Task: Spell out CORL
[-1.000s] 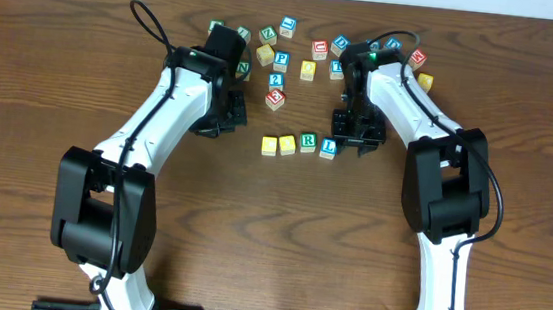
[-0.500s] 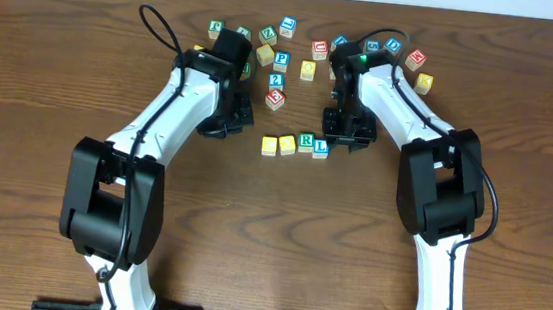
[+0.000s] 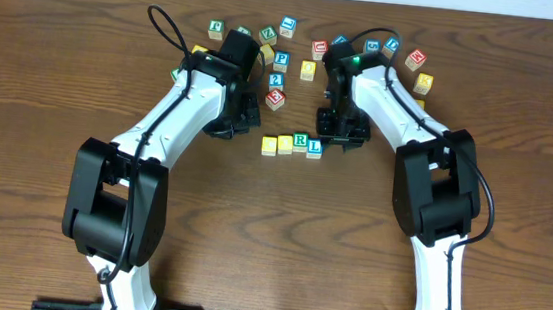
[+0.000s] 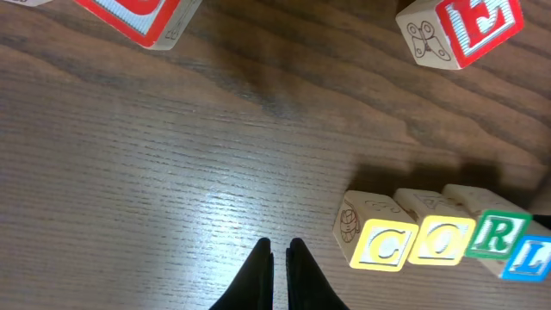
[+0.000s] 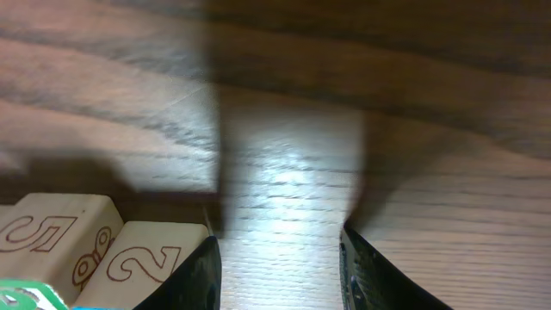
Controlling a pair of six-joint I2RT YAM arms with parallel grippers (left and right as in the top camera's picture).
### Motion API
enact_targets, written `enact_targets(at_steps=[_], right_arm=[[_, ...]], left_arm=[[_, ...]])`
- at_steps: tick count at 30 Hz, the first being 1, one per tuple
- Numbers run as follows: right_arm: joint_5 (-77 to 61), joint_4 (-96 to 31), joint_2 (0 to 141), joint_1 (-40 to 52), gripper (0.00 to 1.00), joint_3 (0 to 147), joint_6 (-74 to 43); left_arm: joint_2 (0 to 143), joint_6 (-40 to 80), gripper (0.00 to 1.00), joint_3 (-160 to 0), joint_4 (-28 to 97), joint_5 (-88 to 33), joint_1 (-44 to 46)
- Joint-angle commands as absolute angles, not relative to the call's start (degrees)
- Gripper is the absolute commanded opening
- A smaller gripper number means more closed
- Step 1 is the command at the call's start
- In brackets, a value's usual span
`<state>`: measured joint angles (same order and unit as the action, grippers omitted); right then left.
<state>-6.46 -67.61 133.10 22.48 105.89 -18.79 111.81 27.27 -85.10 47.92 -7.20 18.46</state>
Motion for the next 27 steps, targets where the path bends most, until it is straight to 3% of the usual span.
enact_targets(at_steps=[1, 27], right_arm=[[-6.3, -67.4, 131.4, 23.8, 0.40, 105.5, -17.9], [-6.2, -71.2, 127.2, 22.1, 0.45, 113.2, -14.1]], left_arm=[[112.5, 28.2, 0.08, -84.6, 47.8, -7.1, 18.6], [106.7, 23.8, 0.08, -84.7, 47.5, -2.5, 15.8]])
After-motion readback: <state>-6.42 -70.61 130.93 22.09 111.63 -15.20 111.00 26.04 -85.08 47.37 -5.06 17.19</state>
